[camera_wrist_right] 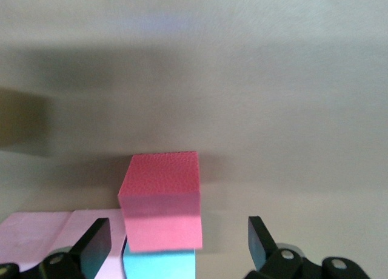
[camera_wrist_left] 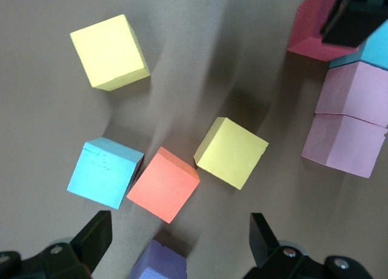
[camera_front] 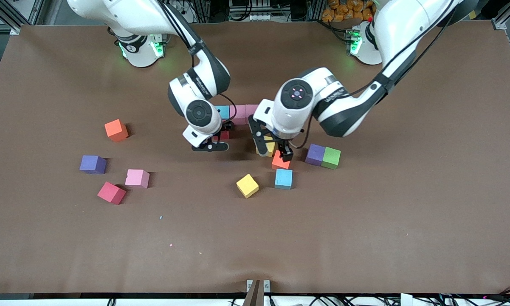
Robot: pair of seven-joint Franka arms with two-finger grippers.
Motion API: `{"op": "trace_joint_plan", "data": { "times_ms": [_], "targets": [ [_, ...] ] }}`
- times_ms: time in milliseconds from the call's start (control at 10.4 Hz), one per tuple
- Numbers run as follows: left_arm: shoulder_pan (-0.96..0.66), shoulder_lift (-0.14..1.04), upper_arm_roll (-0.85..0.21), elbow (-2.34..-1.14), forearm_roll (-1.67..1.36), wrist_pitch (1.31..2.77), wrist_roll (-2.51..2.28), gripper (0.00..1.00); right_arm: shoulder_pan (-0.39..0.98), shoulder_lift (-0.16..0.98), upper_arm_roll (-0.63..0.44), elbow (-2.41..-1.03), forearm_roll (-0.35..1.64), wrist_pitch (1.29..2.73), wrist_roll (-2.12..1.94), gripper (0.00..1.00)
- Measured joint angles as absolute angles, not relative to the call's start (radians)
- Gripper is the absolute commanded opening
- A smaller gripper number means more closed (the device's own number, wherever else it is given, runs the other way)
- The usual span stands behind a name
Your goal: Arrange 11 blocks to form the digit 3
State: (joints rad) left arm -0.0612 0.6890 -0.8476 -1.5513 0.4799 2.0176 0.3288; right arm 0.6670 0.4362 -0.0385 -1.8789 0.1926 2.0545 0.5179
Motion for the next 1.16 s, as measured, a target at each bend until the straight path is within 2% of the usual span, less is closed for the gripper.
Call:
{"op": "trace_joint_plan", "data": {
  "times_ms": [386,578,868,1157],
  "targets": [
    [-0.060,0.690,-0.846,-1.562,0.487,2.030,0.498,1.00,0.511,0.396,-0.053,-1.874,0.165,2.047,0.503,1.00],
    [-0.061,0.698,-0.844,-1.596,0.487,2.102,0.513,1.00,0.395,0.403,-0.059,-1.854,0.068,2.057,0.415,1.00],
    [-0.056,0.723,-0.838,-1.681,0.508,2.250,0.519,1.00,0.274,0.437,-0.062,-1.822,0.030,2.099,0.201,1.00],
    [-0.053,0.727,-0.829,-1.750,0.551,2.305,0.521,1.00,0.221,0.477,-0.062,-1.820,-0.014,2.163,0.068,1.00]
  ]
}}
